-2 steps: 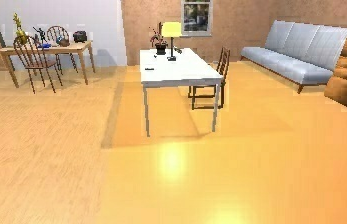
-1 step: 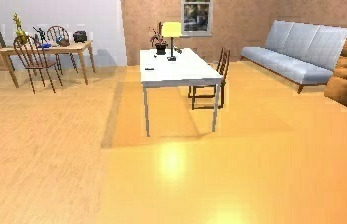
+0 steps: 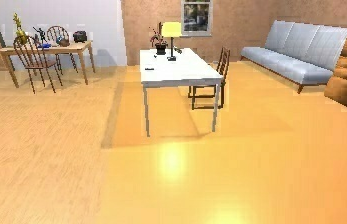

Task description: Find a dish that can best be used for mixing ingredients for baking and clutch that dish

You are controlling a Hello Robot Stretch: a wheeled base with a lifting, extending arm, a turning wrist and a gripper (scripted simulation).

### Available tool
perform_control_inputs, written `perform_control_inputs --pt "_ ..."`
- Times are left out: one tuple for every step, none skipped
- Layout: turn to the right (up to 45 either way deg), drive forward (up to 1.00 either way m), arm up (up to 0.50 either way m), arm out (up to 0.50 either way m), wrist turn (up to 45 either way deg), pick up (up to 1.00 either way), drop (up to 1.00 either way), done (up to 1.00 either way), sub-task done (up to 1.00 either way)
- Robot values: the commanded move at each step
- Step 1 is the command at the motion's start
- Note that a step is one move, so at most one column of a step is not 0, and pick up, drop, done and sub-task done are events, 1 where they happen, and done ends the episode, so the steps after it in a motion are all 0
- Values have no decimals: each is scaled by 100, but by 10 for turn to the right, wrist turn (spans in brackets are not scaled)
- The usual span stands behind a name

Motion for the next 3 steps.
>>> perform_control_inputs --pt "0 0 0 0 450 0 0 0 0" --pt "0 0 0 0 450 0 0 0 0" --pt "0 0 0 0 450 0 0 0 0"
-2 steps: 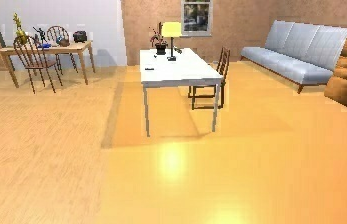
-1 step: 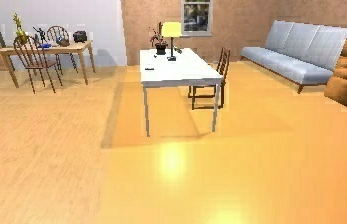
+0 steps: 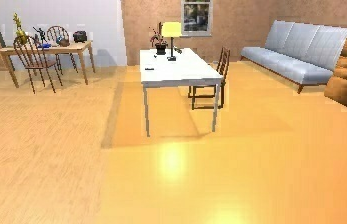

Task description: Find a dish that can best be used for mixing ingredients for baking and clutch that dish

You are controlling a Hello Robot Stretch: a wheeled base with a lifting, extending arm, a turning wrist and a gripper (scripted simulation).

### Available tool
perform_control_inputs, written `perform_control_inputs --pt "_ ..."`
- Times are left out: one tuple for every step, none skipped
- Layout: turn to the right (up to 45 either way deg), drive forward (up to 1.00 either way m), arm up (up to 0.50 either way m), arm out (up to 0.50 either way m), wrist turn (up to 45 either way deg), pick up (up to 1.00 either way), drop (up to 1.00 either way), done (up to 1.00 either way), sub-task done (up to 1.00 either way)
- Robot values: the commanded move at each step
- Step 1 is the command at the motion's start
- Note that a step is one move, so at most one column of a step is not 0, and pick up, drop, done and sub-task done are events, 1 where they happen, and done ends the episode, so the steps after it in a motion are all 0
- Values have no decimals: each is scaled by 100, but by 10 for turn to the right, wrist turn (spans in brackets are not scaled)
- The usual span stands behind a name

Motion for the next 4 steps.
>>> perform_control_inputs --pt "0 0 0 0 120 0 0 0 0" --pt "0 0 -30 0 0 0 0 0 0" --pt "0 0 0 0 0 100 0 0 0" --pt "0 0 10 0 0 0 0 0 0"
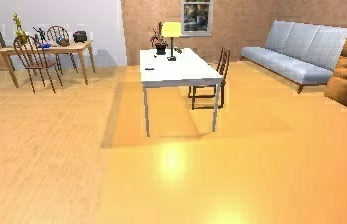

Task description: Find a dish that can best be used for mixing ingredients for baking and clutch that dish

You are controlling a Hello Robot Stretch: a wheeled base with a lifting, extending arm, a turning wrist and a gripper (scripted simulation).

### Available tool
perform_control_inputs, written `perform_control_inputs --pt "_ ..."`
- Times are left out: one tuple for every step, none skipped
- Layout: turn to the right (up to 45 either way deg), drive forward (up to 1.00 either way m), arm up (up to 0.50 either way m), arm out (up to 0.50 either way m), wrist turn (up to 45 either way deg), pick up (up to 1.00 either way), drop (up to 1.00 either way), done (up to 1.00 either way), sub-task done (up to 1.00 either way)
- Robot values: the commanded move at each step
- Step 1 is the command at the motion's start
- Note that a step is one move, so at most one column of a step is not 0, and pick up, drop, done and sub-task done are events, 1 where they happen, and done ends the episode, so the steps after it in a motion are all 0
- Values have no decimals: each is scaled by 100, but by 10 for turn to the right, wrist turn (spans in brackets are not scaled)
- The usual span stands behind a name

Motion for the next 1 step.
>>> perform_control_inputs --pt "0 0 0 0 0 0 0 100 0"
